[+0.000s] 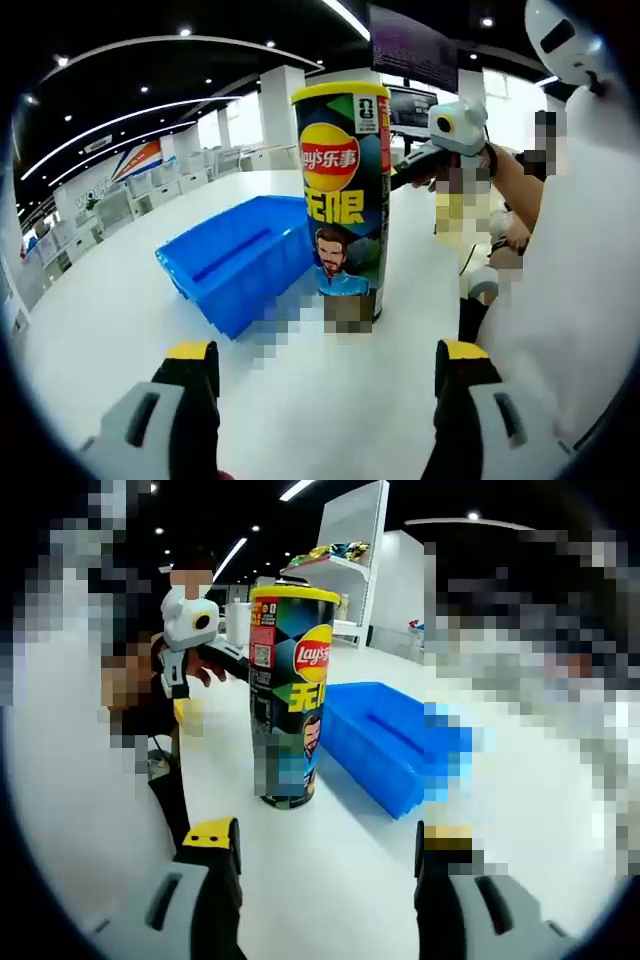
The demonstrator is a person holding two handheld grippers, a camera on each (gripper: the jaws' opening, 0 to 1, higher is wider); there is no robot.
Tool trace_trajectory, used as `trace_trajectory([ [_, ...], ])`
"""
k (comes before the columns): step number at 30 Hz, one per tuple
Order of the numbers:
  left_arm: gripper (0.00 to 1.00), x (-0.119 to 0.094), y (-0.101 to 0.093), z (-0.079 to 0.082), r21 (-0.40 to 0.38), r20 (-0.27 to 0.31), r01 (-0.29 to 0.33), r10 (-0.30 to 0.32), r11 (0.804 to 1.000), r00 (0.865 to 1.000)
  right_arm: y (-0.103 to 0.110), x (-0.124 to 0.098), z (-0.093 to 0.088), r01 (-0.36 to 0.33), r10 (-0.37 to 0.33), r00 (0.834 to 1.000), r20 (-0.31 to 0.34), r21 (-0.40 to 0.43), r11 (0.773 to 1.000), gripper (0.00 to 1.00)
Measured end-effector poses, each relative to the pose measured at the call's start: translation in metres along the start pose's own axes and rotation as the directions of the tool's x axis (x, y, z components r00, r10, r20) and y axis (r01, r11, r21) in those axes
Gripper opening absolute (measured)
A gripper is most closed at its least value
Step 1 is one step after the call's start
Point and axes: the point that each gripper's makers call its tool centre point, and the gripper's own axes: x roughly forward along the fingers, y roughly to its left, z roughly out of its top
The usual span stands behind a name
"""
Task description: Open the lid of the chip container on the table, take out the chips, place them into the box in front of the container, and close the lid
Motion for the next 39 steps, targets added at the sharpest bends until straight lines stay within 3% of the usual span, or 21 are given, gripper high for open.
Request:
trace_trajectory([
  [5,0.89,0.002,-0.004,-0.001,0.013,-0.01,0.019,-0.019,1.0,1.0,-0.002,-0.001,-0.001,0.005,-0.005,1.0,0.002,0.008,1.0,0.71],
  [14,0.89,-0.004,-0.005,0.009,0.078,0.04,0.016,-0.019,0.997,0.999,-0.001,-0.003,-0.001,0.0,0.0,1.0,0.007,0.015,1.0,0.71],
  [27,0.89,-0.001,-0.001,0.01,0.069,0.091,0.033,-0.039,0.997,0.995,0.003,-0.002,0.006,-0.023,0.023,0.999,0.032,-0.01,1.0,0.71],
  [32,0.9,0.004,-0.002,0.01,0.08,0.115,0.058,-0.067,0.995,0.991,0.003,-0.002,0.01,-0.026,0.027,0.998,0.054,-0.015,1.0,0.73],
  [35,0.9,0.008,-0.004,0.012,0.081,0.147,0.084,-0.096,0.993,0.985,0.002,0.0,0.008,-0.025,0.025,0.999,0.041,-0.008,1.0,0.72],
  [39,0.91,0.013,-0.003,0.012,0.085,0.146,0.1,-0.112,0.991,0.983,0.002,0.0,0.006,-0.026,0.026,0.999,0.028,-0.006,1.0,0.72],
])
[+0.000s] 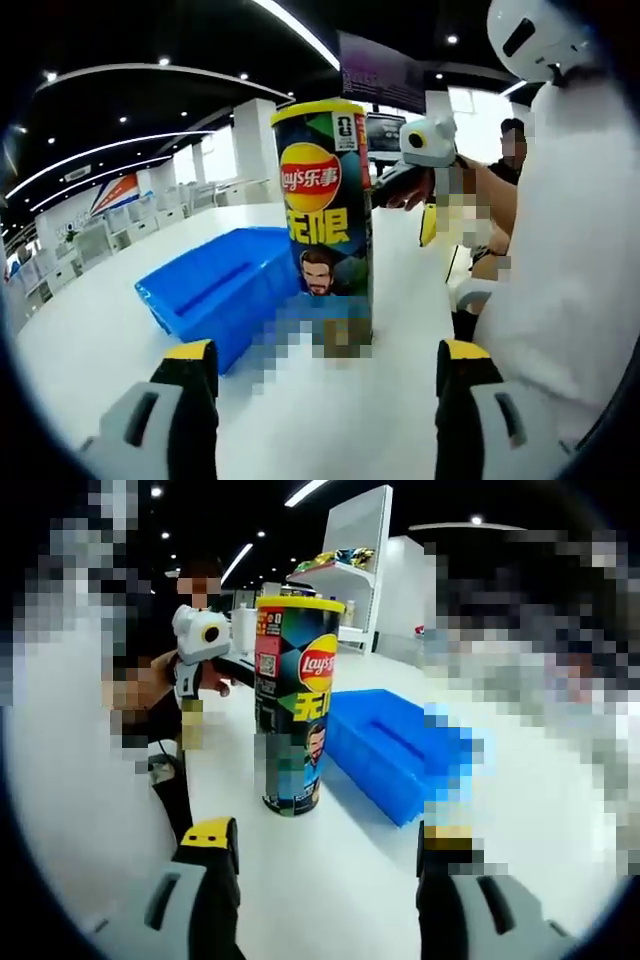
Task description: Open the lid of the chip container on the table, take out the chips, place them into the box in front of the container, and close the lid
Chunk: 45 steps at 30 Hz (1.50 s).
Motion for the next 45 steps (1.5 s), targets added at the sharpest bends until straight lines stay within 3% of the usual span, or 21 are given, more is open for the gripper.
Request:
trace_trajectory([
  [3,0.91,0.004,0.002,0.002,0.004,0.01,0.011,-0.011,1.0,1.0,-0.001,0.0,0.001,0.006,-0.006,1.0,-0.005,0.004,1.0,0.71],
  [9,0.9,0.012,-0.002,0.017,-0.014,0.095,0.049,-0.047,0.999,0.994,0.001,0.001,0.006,-0.006,0.006,1.0,0.006,-0.003,1.0,0.71],
  [13,0.9,0.019,-0.003,0.02,-0.01,0.123,0.062,-0.06,0.998,0.991,-0.001,0.003,0.004,-0.002,0.002,1.0,-0.003,-0.004,1.0,0.7],
  [18,0.85,0.024,-0.008,0.035,-0.017,0.242,0.135,-0.127,0.991,0.962,-0.001,0.003,0.004,-0.003,0.003,1.0,-0.005,-0.004,1.0,0.69],
  [21,0.83,0.028,-0.007,0.036,-0.018,0.248,0.15,-0.141,0.989,0.958,0.002,0.004,0.003,-0.01,0.01,1.0,-0.001,-0.003,1.0,0.69],
  [23,0.84,0.029,-0.013,0.04,-0.007,0.273,0.191,-0.181,0.982,0.945,0.003,0.005,0.002,-0.013,0.013,1.0,-0.003,-0.002,1.0,0.69],
  [28,0.84,0.038,-0.016,0.044,-0.019,0.285,0.233,-0.218,0.972,0.933,0.003,0.005,-0.001,-0.01,0.01,1.0,-0.007,0.0,1.0,0.68],
  [41,0.81,0.054,-0.016,0.049,-0.05,0.319,0.282,-0.252,0.958,0.914,0.005,0.005,-0.005,-0.019,0.019,1.0,-0.017,0.0,1.0,0.67],
  [45,0.8,0.057,-0.016,0.047,-0.041,0.307,0.277,-0.252,0.96,0.918,0.011,0.003,0.001,-0.044,0.044,0.999,0.003,0.0,0.999,0.67],
])
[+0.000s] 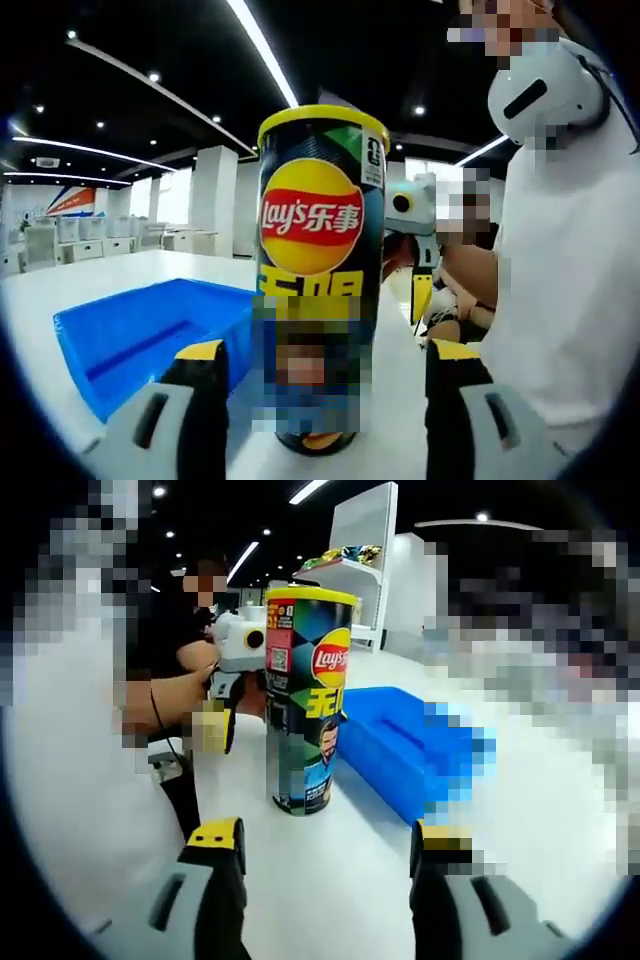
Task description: Open the lid of the chip container on the table, take out the chips, place them into the box in front of the container, and close the lid
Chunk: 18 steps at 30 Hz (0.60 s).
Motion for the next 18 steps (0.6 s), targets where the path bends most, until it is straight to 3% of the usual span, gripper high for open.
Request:
trace_trajectory([
  [18,0.69,0.009,0.003,-0.01,-0.016,-0.003,0.037,-0.037,0.999,0.999,0.003,0.0,0.002,-0.029,0.029,0.999,0.029,0.014,0.999,0.64],
])
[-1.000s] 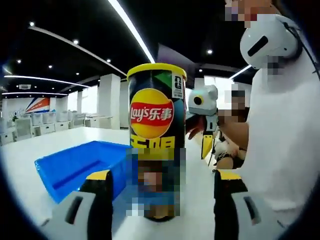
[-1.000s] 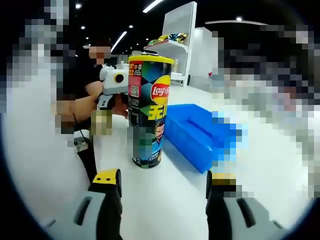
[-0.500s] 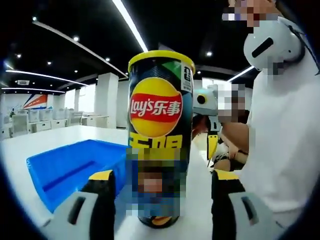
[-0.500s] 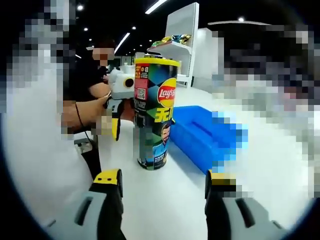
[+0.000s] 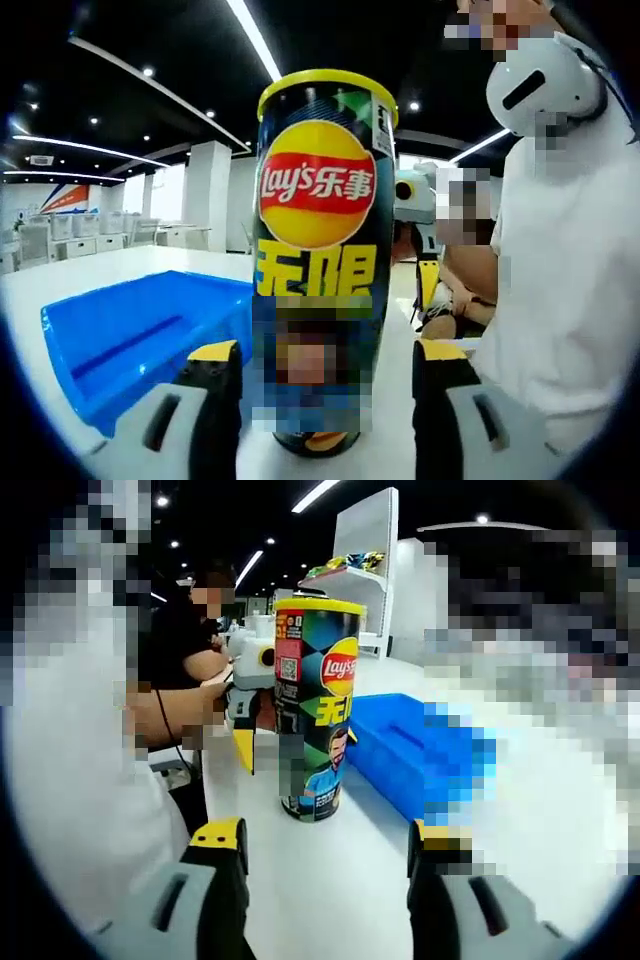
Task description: Open the lid of the chip container on the table, take out the chips, place them into the box in front of the container, and close the lid
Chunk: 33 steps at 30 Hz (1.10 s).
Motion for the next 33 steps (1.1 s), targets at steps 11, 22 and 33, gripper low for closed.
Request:
trace_trajectory([
  [11,0.63,0.0029,-0.0005,-0.0036,-0.005,-0.007,0.012,-0.012,1.0,1.0,-0.0011,0.0007,-0.0037,-0.004,0.004,1.0,-0.015,0.004,1.0,0.63],
  [22,0.49,0.0031,0.0063,-0.0013,-0.007,0.035,-0.014,0.014,1.0,0.999,0.0004,0.0026,-0.0051,-0.012,0.012,1.0,-0.024,0.004,1.0,0.62],
  [33,0.47,0.003,0.0052,-0.0007,0.017,0.041,-0.012,0.011,1.0,0.999,0.0042,0.0075,-0.0096,-0.032,0.033,0.999,-0.03,0.039,0.999,0.59],
])
